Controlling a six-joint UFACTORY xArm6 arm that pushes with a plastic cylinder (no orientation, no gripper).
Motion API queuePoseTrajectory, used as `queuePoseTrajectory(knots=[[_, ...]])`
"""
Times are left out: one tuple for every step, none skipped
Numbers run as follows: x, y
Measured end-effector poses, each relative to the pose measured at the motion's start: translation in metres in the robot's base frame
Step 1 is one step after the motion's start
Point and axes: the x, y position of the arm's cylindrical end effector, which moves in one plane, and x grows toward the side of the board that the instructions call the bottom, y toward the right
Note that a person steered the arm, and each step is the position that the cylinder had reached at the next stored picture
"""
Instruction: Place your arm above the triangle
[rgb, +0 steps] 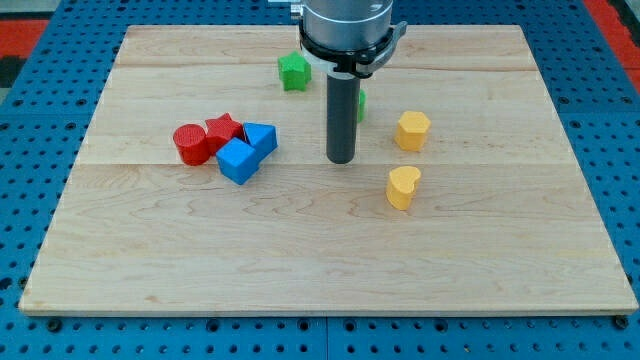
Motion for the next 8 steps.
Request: queuePoseTrajectory(knots=[[0.000, 0.000], [0.000, 0.001], [0.000, 0.003], [0.000, 0.003], [0.000, 0.003], [-0.025, 0.003], [-0.049, -0.019], [-0.061, -0.069]])
